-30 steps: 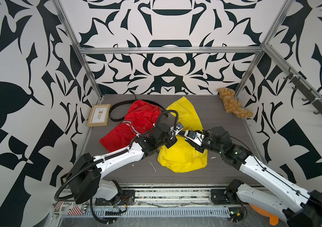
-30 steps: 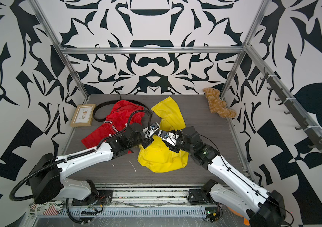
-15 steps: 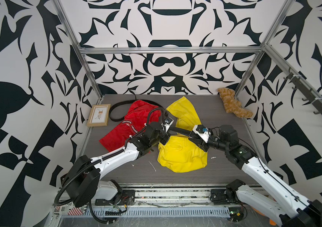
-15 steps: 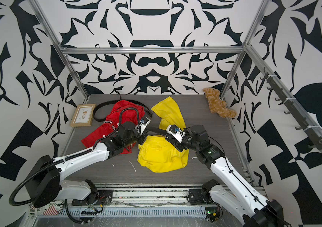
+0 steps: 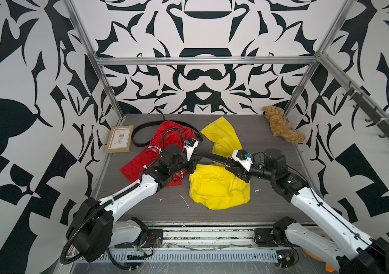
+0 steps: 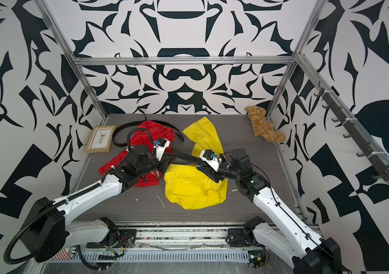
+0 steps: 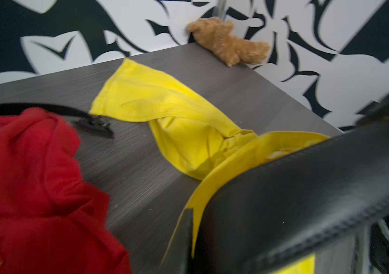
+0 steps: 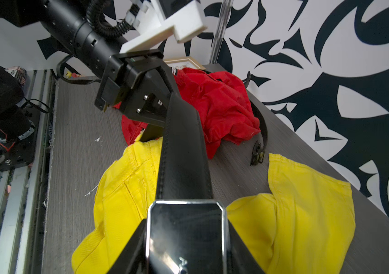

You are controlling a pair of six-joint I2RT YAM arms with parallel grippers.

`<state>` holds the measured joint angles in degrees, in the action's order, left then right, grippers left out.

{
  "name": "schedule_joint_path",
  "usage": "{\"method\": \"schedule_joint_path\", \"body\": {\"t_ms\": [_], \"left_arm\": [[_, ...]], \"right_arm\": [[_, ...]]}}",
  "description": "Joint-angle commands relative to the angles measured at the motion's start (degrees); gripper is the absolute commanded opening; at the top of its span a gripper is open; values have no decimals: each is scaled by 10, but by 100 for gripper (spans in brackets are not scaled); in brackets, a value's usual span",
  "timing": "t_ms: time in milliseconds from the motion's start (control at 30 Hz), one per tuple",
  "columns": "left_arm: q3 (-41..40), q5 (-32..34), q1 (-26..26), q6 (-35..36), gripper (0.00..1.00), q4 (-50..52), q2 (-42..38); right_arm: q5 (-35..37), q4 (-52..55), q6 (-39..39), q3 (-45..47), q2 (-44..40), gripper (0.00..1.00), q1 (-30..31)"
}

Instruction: Remove the belt from the trousers

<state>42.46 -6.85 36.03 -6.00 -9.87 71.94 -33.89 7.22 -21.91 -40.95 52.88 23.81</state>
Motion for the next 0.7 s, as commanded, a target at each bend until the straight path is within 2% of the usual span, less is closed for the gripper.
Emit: {"method": "schedule_joint_path", "body": {"t_ms": [0, 100, 167, 267, 400, 500, 600, 667], "left_arm": [[12, 179, 28, 50, 50, 46, -8], [17, 228, 92, 126, 65, 18, -19], [35, 243, 110, 160, 69, 19, -17], [53, 227, 126, 216, 74, 1, -9], [59, 178, 127, 270, 77, -46, 6], [67, 143, 127, 300, 77, -83, 46], [89, 101, 129, 319, 76, -94, 75], [105, 83, 131, 326, 72, -93, 96]], "right_arm": [[-19, 51, 13, -45, 8, 0, -27], [-45, 61, 2, -65, 32, 0, -27], [-63, 69, -4, -77, 45, 0, -27], [-82, 77, -12, -88, 61, 0, -27], [-108, 78, -14, -96, 70, 0, -27], [-121, 77, -12, -98, 71, 0, -27], [-127, 76, -8, -99, 73, 0, -27], [-129, 75, -7, -99, 74, 0, -27]]}}
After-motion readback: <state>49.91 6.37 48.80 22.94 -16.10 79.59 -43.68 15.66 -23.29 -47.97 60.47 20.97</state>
